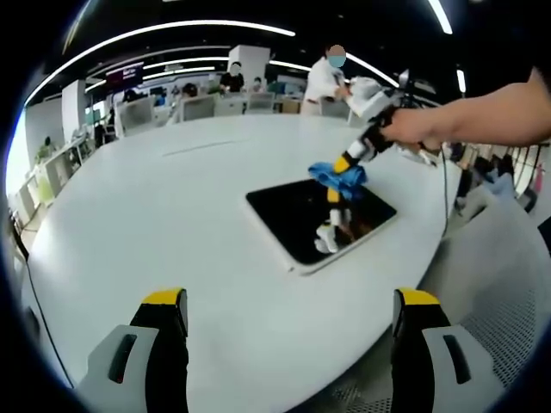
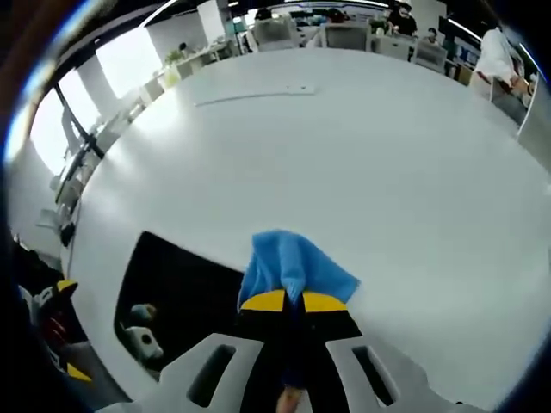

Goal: Wipe the mirror surface with the cleaning cloth until all visible marks leave the cleaned area.

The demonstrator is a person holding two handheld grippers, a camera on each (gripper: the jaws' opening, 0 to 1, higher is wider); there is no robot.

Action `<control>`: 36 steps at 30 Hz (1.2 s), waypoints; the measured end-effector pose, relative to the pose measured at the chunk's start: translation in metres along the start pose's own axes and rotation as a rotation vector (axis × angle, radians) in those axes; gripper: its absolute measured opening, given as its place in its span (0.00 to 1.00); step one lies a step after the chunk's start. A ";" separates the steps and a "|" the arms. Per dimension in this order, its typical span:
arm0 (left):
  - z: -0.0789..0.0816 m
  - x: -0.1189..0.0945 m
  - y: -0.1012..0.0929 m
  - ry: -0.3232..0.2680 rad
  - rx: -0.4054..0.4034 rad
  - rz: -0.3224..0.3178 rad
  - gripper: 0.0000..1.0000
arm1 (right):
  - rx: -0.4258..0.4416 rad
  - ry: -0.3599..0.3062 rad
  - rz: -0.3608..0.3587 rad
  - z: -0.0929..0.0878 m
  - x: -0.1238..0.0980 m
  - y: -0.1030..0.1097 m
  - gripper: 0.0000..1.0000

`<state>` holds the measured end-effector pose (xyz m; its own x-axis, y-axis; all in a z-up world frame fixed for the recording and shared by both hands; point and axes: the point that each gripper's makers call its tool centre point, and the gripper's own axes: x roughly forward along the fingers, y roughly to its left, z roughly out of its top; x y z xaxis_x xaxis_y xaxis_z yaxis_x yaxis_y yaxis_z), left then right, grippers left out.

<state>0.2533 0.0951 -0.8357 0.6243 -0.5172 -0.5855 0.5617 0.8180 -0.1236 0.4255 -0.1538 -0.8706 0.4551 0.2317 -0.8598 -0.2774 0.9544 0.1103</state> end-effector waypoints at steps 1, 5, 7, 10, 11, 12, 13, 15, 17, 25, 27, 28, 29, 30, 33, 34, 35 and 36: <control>0.000 0.000 0.000 0.000 0.000 0.000 0.99 | -0.007 -0.005 0.004 0.000 0.001 0.000 0.00; 0.000 0.000 0.000 -0.001 0.000 0.001 0.99 | -0.023 -0.024 0.001 0.001 0.004 -0.002 0.00; 0.000 0.000 0.000 0.001 0.000 0.003 0.99 | -0.023 -0.028 -0.001 0.003 0.008 -0.004 0.00; 0.001 -0.001 0.002 -0.005 0.003 0.008 0.99 | -0.027 -0.024 0.004 0.006 0.013 -0.008 0.00; 0.001 -0.001 0.002 -0.007 0.003 0.009 0.99 | -0.026 -0.024 0.005 0.006 0.013 -0.008 0.00; 0.001 -0.001 0.003 -0.008 0.003 0.014 0.99 | -0.019 -0.027 0.008 0.006 0.014 -0.008 0.00; 0.001 -0.001 0.004 -0.009 0.000 0.019 0.99 | -0.026 -0.050 -0.003 0.007 0.008 -0.008 0.00; 0.002 -0.002 0.006 -0.014 -0.006 0.032 0.99 | 0.006 -0.120 -0.032 0.019 -0.004 -0.015 0.00; 0.006 -0.003 0.011 -0.037 -0.007 0.054 0.99 | 0.027 -0.142 -0.003 0.024 -0.017 -0.014 0.00; 0.008 -0.005 0.017 -0.048 -0.009 0.080 1.00 | 0.038 -0.255 -0.018 0.053 -0.074 -0.037 0.00; 0.008 -0.005 0.019 -0.048 -0.013 0.086 1.00 | 0.048 -0.271 -0.019 0.056 -0.085 -0.043 0.00; 0.008 -0.005 0.019 -0.049 -0.009 0.088 1.00 | 0.049 -0.271 -0.020 0.056 -0.087 -0.046 0.00; 0.009 -0.005 0.019 -0.052 -0.006 0.089 1.00 | 0.050 -0.272 -0.022 0.056 -0.089 -0.050 0.00; 0.010 -0.005 0.019 -0.058 -0.008 0.089 1.00 | 0.055 -0.273 -0.022 0.055 -0.093 -0.053 0.00; 0.012 -0.006 0.019 -0.074 -0.019 0.090 1.00 | 0.067 -0.269 -0.028 0.051 -0.098 -0.061 0.01; 0.017 -0.007 0.016 -0.100 -0.041 0.070 1.00 | 0.066 -0.265 -0.030 0.049 -0.098 -0.064 0.01; 0.026 -0.008 0.011 -0.155 -0.063 0.044 1.00 | 0.066 -0.265 -0.031 0.048 -0.099 -0.067 0.01; 0.031 -0.010 0.012 -0.188 -0.059 0.048 1.00 | 0.068 -0.265 -0.034 0.047 -0.101 -0.069 0.01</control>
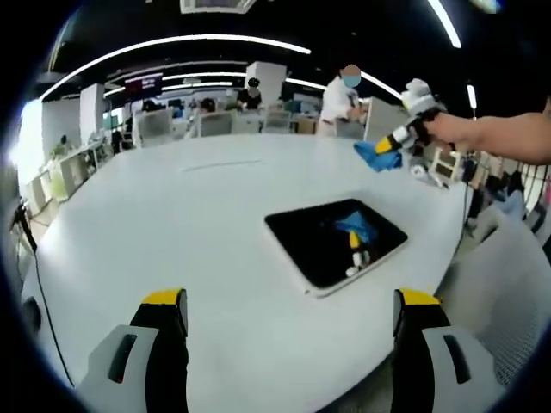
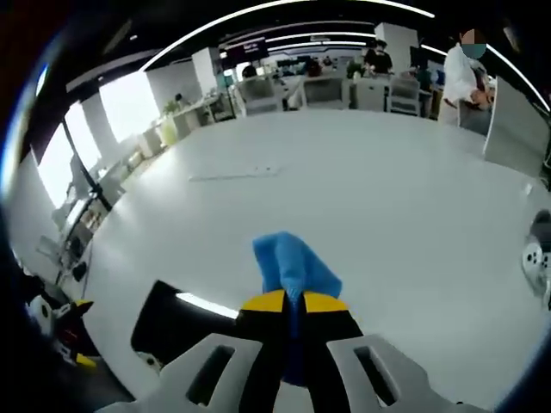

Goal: Wipe the mirror surface with the cleaning cloth until all visible marks leave the cleaned area.

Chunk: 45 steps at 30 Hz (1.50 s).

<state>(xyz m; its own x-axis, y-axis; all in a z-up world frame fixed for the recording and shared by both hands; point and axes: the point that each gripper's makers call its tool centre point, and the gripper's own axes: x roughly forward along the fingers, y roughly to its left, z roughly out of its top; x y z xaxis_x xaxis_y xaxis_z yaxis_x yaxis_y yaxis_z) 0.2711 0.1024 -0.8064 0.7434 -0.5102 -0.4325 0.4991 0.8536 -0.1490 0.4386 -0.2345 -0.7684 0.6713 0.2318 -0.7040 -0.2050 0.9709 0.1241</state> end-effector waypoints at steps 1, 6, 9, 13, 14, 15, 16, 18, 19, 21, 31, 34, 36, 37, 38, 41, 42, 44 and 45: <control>0.000 -0.001 0.003 0.005 0.019 0.018 1.00 | 0.002 0.002 -0.007 -0.001 -0.001 -0.004 0.01; -0.003 0.000 0.001 0.016 0.022 0.006 1.00 | 0.007 0.000 -0.019 -0.003 -0.009 -0.015 0.01; -0.005 0.000 0.001 0.022 0.011 0.011 1.00 | 0.012 -0.001 -0.026 -0.006 -0.015 -0.021 0.01; -0.008 -0.001 0.002 0.041 0.006 0.017 1.00 | 0.031 0.017 -0.034 -0.015 -0.019 -0.029 0.01; -0.008 -0.001 0.002 0.043 0.007 0.018 1.00 | 0.032 0.018 -0.036 -0.016 -0.020 -0.030 0.01; -0.009 -0.001 0.004 0.046 0.001 0.028 1.00 | 0.042 0.023 -0.039 -0.018 -0.023 -0.031 0.01; -0.009 -0.002 0.005 0.049 -0.002 0.033 1.00 | 0.041 0.023 -0.038 -0.019 -0.024 -0.032 0.01; -0.011 -0.002 0.004 0.057 -0.018 0.027 1.00 | 0.034 0.019 -0.046 -0.019 -0.025 -0.037 0.01; -0.011 -0.003 0.004 0.058 -0.022 0.026 1.00 | 0.038 0.020 -0.047 -0.020 -0.025 -0.038 0.01; -0.009 -0.004 0.005 0.048 -0.025 0.032 1.00 | 0.043 0.026 -0.053 -0.023 -0.024 -0.043 0.01; -0.013 -0.003 0.007 0.065 -0.039 0.046 1.00 | 0.047 0.100 -0.057 -0.063 -0.006 -0.045 0.01; -0.013 -0.003 0.005 0.068 -0.032 0.043 1.00 | 0.051 0.134 -0.060 -0.083 -0.002 -0.044 0.02; -0.013 -0.004 0.007 0.067 -0.039 0.050 1.00 | 0.050 0.155 -0.060 -0.094 0.003 -0.045 0.02; -0.014 -0.004 0.008 0.069 -0.043 0.054 1.00 | 0.055 0.168 -0.060 -0.100 0.005 -0.046 0.02; -0.014 -0.004 0.007 0.072 -0.043 0.053 1.00 | 0.056 0.172 -0.059 -0.103 0.008 -0.047 0.02; -0.017 -0.003 0.006 0.091 -0.032 0.044 1.00 | 0.063 0.183 -0.059 -0.110 0.015 -0.050 0.02; -0.017 -0.003 0.006 0.093 -0.033 0.045 1.00 | 0.065 0.186 -0.058 -0.112 0.016 -0.050 0.03; -0.019 -0.003 0.008 0.101 -0.042 0.056 1.00 | 0.059 0.195 -0.057 -0.116 0.018 -0.049 0.03; -0.020 -0.003 0.009 0.108 -0.045 0.059 1.00 | 0.054 0.197 -0.056 -0.116 0.020 -0.049 0.03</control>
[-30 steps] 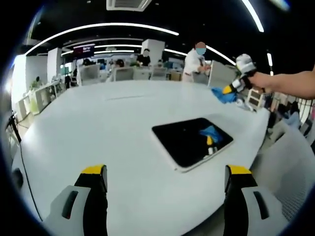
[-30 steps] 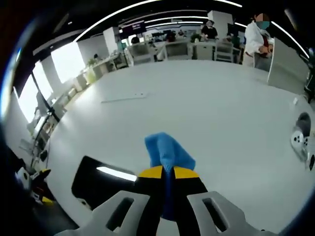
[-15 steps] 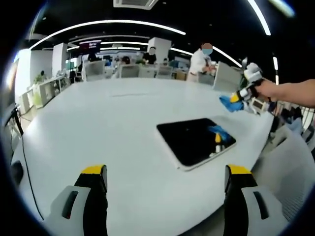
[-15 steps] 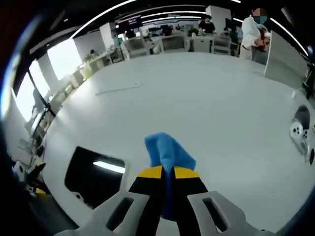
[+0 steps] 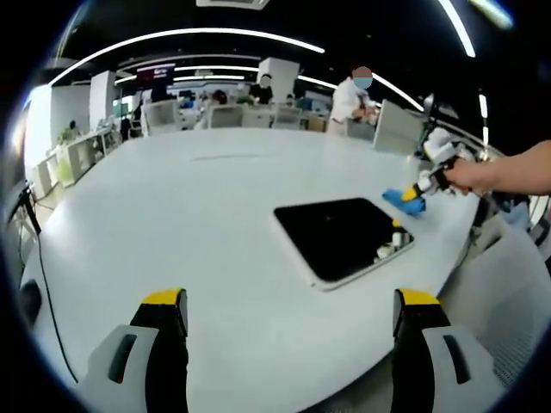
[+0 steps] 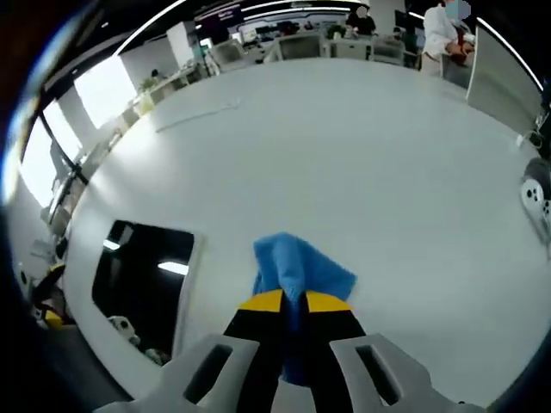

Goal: Wipe the mirror surface with the cleaning cloth until all visible marks leave the cleaned area.

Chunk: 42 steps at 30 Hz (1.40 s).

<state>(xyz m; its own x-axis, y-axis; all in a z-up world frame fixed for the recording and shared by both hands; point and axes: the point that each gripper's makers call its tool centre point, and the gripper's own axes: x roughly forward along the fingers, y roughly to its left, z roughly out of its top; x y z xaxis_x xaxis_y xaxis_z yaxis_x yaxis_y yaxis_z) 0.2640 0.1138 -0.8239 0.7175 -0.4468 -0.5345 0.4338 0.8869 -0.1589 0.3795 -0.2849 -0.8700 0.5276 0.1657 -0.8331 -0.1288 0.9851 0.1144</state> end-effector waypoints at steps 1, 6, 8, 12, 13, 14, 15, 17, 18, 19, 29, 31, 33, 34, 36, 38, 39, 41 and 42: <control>0.000 0.000 0.000 0.000 -0.001 -0.003 1.00 | -0.009 -0.003 0.000 0.000 0.002 -0.001 0.04; 0.000 0.000 -0.001 0.006 0.013 -0.003 1.00 | -0.087 -0.012 -0.016 -0.005 0.007 -0.004 0.02; 0.000 0.000 -0.002 0.006 0.012 -0.007 1.00 | -0.086 -0.017 -0.012 -0.004 0.006 -0.003 0.03; 0.000 0.001 -0.003 0.007 0.019 -0.014 1.00 | -0.095 -0.025 0.006 -0.003 0.002 -0.005 0.05; 0.001 0.001 -0.003 0.004 0.019 -0.015 1.00 | -0.129 0.007 0.072 -0.006 -0.005 0.003 0.08; 0.001 0.001 -0.004 0.002 0.018 -0.017 1.00 | -0.096 -0.039 0.061 0.002 -0.007 0.003 0.11; 0.001 0.001 -0.004 0.003 0.018 -0.017 1.00 | -0.101 -0.092 0.106 0.012 -0.013 0.011 0.14; 0.000 0.001 -0.002 0.010 0.013 -0.010 1.00 | -0.117 -0.086 0.068 0.014 -0.024 0.004 0.23; 0.001 0.000 -0.002 0.005 0.014 -0.010 1.00 | -0.163 -0.128 0.077 0.022 -0.027 0.004 0.27; 0.003 0.000 -0.002 -0.009 0.014 -0.012 1.00 | -0.206 -0.178 0.107 0.030 -0.031 0.009 0.33; 0.009 -0.004 -0.006 -0.029 0.051 -0.024 1.00 | -0.504 -0.428 0.253 0.029 -0.100 0.027 0.67; 0.012 -0.007 -0.009 -0.043 0.056 -0.028 1.00 | -0.478 -0.439 0.281 0.017 -0.113 0.025 0.71; 0.016 -0.008 -0.010 -0.060 0.056 -0.025 1.00 | -0.448 -0.467 0.295 0.008 -0.122 0.022 0.71; 0.017 -0.009 -0.011 -0.068 0.066 -0.021 1.00 | -0.427 -0.471 0.299 0.004 -0.125 0.021 0.73; 0.016 -0.008 -0.012 -0.061 0.069 -0.026 1.00 | -0.369 -0.466 0.305 -0.006 -0.128 0.018 0.79; 0.013 -0.008 -0.014 -0.042 0.067 -0.036 1.00 | -0.351 -0.478 0.292 -0.015 -0.130 0.013 0.83; 0.013 -0.008 -0.016 -0.039 0.082 -0.038 1.00 | -0.348 -0.489 0.285 -0.018 -0.132 0.010 0.84; 0.016 -0.009 -0.018 -0.050 0.099 -0.046 1.00 | -0.334 -0.489 0.255 -0.028 -0.135 0.002 0.87; 0.016 -0.009 -0.018 -0.050 0.101 -0.046 1.00 | -0.321 -0.504 0.238 -0.030 -0.137 -0.003 0.90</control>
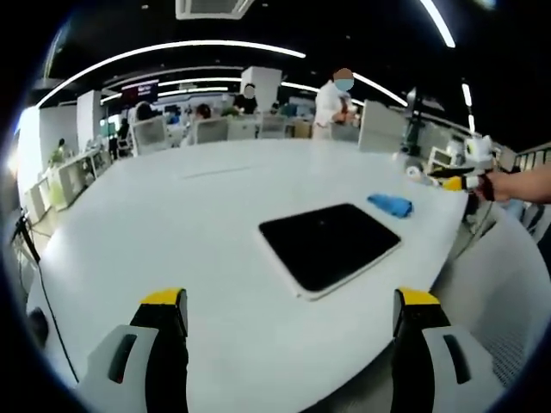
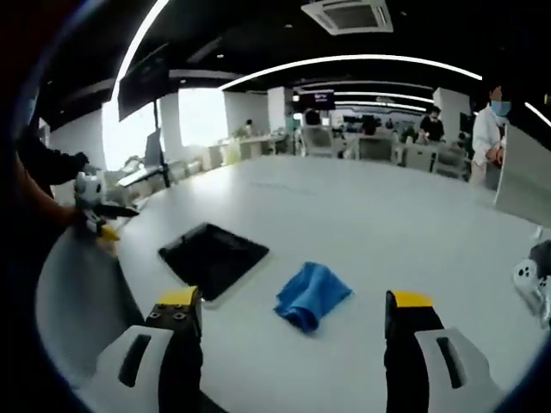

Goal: Wipe the mirror surface with the cleaning cloth until all visible marks leave the cleaned area.

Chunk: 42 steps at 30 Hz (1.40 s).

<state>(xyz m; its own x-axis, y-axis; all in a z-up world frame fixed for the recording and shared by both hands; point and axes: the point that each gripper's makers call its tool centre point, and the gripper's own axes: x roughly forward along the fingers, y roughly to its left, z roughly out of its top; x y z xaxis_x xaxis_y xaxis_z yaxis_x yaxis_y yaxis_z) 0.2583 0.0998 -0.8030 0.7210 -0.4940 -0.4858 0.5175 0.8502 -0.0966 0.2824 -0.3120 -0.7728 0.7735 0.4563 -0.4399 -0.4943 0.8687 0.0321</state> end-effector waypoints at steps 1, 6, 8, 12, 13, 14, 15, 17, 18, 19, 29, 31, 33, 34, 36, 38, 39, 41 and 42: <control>0.000 0.000 0.000 0.000 0.000 0.001 1.00 | 0.007 -0.019 -0.012 -0.001 -0.004 -0.002 0.93; -0.002 0.000 0.002 0.013 -0.002 0.009 1.00 | 0.105 -0.063 -0.007 -0.013 -0.023 -0.003 1.00; -0.002 0.000 0.001 0.015 0.001 0.007 1.00 | 0.113 -0.079 -0.014 -0.012 -0.028 -0.006 1.00; -0.001 0.001 0.001 0.012 0.008 0.007 1.00 | 0.107 -0.094 -0.037 -0.015 -0.036 -0.017 1.00; -0.002 0.001 0.001 0.012 0.006 0.006 1.00 | 0.112 -0.089 -0.040 -0.018 -0.037 -0.018 1.00; -0.002 0.001 0.001 0.014 0.007 0.006 1.00 | 0.114 -0.088 -0.042 -0.021 -0.038 -0.019 1.00; -0.002 0.001 0.001 0.015 0.010 0.007 1.00 | 0.111 -0.088 -0.044 -0.021 -0.038 -0.019 1.00; -0.002 0.002 0.002 0.016 0.013 0.010 1.00 | 0.108 -0.079 -0.048 -0.023 -0.038 -0.020 1.00; -0.003 0.002 0.002 0.019 0.010 0.011 1.00 | 0.113 -0.078 -0.047 -0.022 -0.038 -0.020 1.00; -0.003 0.002 0.003 0.022 0.007 0.013 1.00 | 0.115 -0.082 -0.045 -0.021 -0.038 -0.020 1.00; -0.002 0.000 0.004 0.017 -0.009 0.026 1.00 | 0.104 -0.101 -0.015 -0.004 -0.027 -0.014 1.00; -0.002 -0.001 0.005 0.018 -0.012 0.035 1.00 | 0.086 -0.120 -0.010 -0.001 -0.026 -0.012 1.00; -0.003 0.000 0.005 0.022 -0.017 0.035 1.00 | 0.092 -0.110 -0.006 -0.003 -0.025 -0.011 1.00; -0.005 0.000 0.004 0.029 -0.018 0.032 1.00 | 0.101 -0.103 -0.004 -0.005 -0.024 -0.010 1.00; -0.005 0.000 0.004 0.029 -0.013 0.032 1.00 | 0.097 -0.113 0.002 -0.004 -0.024 -0.008 1.00; -0.005 0.000 0.004 0.031 -0.006 0.036 1.00 | 0.108 -0.099 0.007 -0.008 -0.023 -0.006 1.00; -0.006 0.000 0.005 0.037 -0.004 0.039 1.00 | 0.110 -0.091 0.010 -0.010 -0.022 -0.005 1.00; -0.009 0.001 0.007 0.054 0.010 0.045 1.00 | 0.095 -0.090 0.018 -0.010 -0.021 -0.003 1.00; -0.009 0.001 0.007 0.056 0.007 0.046 1.00 | 0.095 -0.086 0.021 -0.011 -0.020 -0.003 1.00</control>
<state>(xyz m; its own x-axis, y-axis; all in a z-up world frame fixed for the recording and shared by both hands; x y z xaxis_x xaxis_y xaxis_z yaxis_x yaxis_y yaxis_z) 0.2583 0.1070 -0.8122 0.7170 -0.4434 -0.5378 0.4881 0.8702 -0.0667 0.2638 -0.3257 -0.7734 0.7966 0.4856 -0.3600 -0.4736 0.8715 0.1274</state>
